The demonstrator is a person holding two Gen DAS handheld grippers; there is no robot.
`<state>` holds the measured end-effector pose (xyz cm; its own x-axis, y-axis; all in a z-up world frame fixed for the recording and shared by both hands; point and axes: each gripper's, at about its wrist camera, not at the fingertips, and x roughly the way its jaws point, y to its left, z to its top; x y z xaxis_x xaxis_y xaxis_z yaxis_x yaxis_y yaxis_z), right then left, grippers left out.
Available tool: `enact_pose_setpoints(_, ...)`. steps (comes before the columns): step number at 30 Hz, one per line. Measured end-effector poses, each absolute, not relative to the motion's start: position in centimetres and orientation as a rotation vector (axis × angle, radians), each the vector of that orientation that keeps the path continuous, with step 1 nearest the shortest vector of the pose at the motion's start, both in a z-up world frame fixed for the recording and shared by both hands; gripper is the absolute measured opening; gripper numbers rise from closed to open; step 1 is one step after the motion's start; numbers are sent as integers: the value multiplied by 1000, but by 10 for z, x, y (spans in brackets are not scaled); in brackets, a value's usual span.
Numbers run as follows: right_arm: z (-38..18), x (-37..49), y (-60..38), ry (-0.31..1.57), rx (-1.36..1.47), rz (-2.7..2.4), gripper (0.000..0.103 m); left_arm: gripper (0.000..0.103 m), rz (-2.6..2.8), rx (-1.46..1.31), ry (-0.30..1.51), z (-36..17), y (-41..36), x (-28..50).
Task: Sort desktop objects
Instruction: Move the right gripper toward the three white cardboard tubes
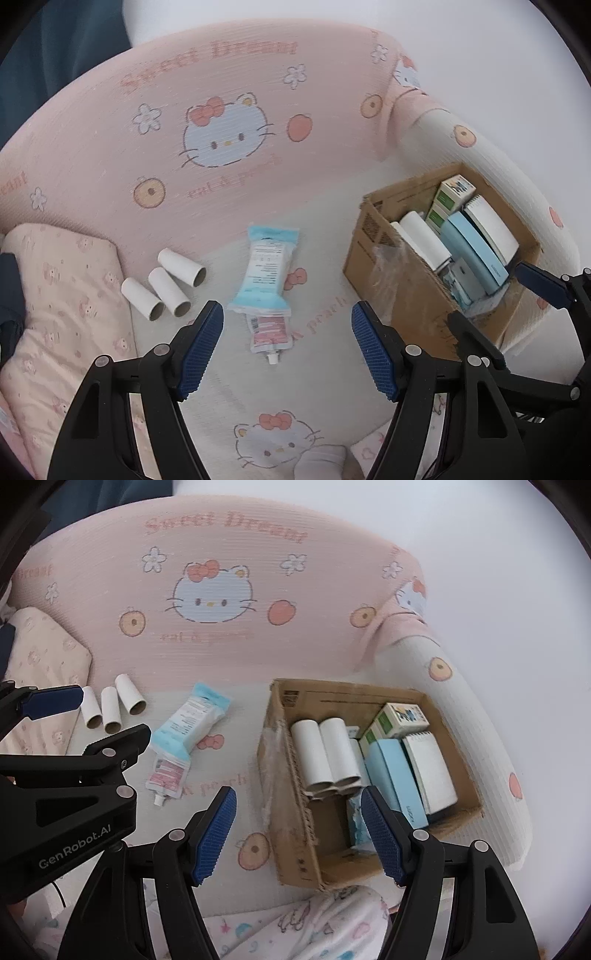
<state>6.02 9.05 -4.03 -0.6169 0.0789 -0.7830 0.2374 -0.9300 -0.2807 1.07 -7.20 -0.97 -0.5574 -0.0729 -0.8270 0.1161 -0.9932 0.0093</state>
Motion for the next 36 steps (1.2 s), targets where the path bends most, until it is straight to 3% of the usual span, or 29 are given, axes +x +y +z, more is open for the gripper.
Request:
enact_pose_setpoints(28, -102, 41, -41, 843, 1233, -2408, 68, 75, -2459, 1464, 241, -73, -198, 26)
enact_pose_setpoints(36, -139, 21, -75, 800, 1138, -2289, 68, 75, -2413, 1472, 407, -111, -248, 30)
